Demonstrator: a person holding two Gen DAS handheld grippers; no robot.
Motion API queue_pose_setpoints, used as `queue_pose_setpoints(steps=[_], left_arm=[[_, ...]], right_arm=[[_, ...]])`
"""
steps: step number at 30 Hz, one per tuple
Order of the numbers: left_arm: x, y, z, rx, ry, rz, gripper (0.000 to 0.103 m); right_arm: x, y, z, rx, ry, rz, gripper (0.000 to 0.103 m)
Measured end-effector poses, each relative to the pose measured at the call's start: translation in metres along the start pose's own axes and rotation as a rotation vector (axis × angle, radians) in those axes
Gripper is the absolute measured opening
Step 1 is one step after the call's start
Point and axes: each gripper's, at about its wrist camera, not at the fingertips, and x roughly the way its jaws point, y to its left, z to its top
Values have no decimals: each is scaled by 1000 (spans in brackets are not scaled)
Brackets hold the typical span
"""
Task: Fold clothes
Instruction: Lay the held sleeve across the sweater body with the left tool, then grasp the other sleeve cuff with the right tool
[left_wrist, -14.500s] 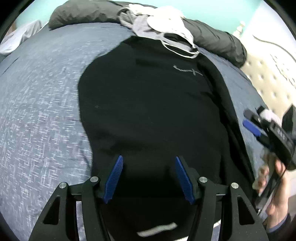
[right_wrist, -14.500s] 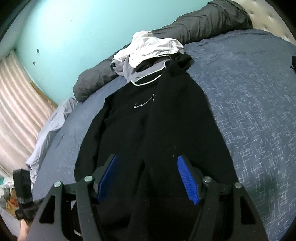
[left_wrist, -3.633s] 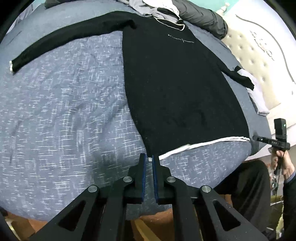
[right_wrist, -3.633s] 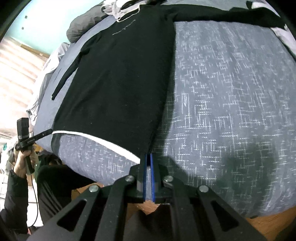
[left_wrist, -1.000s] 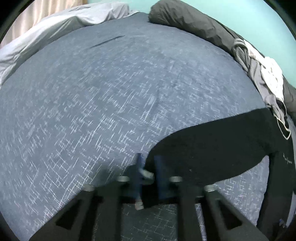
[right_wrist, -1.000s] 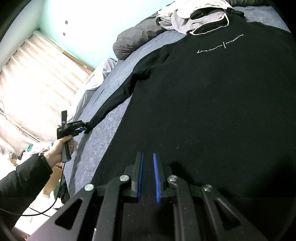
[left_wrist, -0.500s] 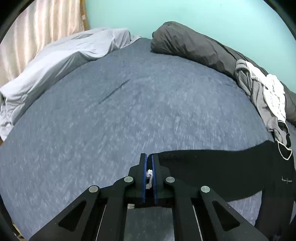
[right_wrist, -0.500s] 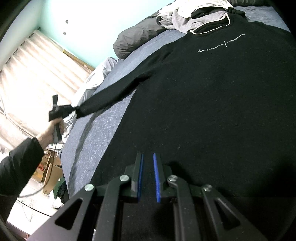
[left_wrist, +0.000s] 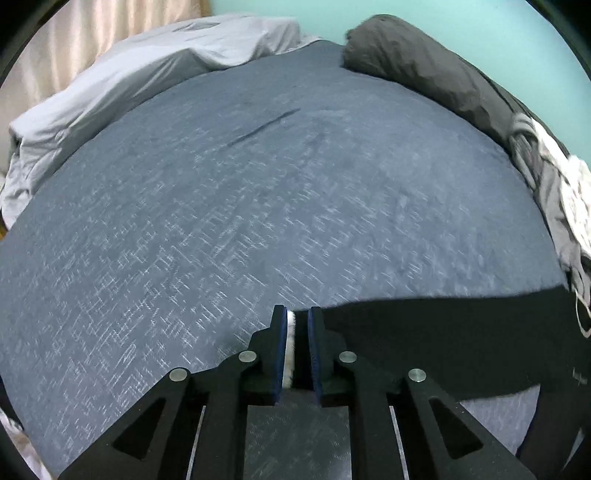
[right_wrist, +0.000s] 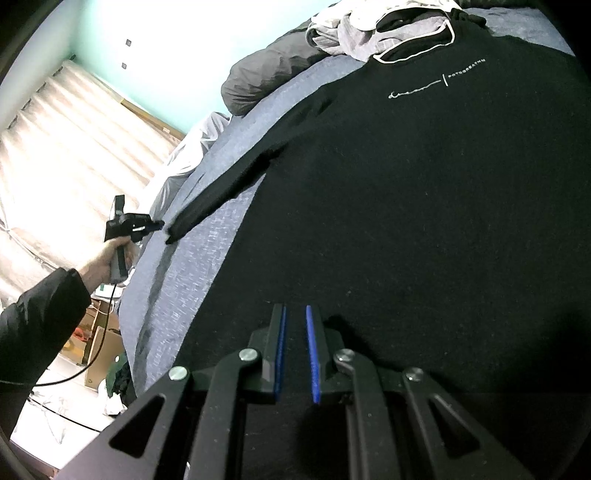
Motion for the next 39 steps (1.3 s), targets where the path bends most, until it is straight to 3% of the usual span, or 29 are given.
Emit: queue_pose_setpoints(steps=[3, 8, 10, 12, 18, 20, 21, 23, 30, 39], left_arm=[[-5, -23, -7, 47, 8, -51, 24], [-20, -83, -29, 113, 14, -178, 27], [-30, -112, -44, 155, 0, -207, 34], [-40, -141, -62, 181, -6, -256, 49], [-52, -222, -127, 236, 41, -408, 52], [-54, -248, -154, 260, 55, -443, 55], [-56, -258, -165, 263, 60, -459, 57], [-58, -274, -185, 262, 72, -488, 57], [-51, -319, -234, 315, 102, -522, 59], [-37, -349, -250, 398, 97, -487, 71]], right_arm=[[-1, 2, 0, -3, -4, 6, 10], [-7, 4, 2, -5, -23, 9, 10], [-11, 3, 3, 2, -36, 10, 10], [-16, 0, 3, 14, -49, 11, 10], [-32, -8, 5, 43, -86, 3, 11], [-40, -12, 7, 54, -106, -2, 22], [-44, -14, 8, 59, -116, -4, 33], [-52, -20, 9, 75, -135, -5, 36], [-79, -46, 5, 112, -164, -41, 36], [-112, -73, 3, 158, -205, -90, 40]])
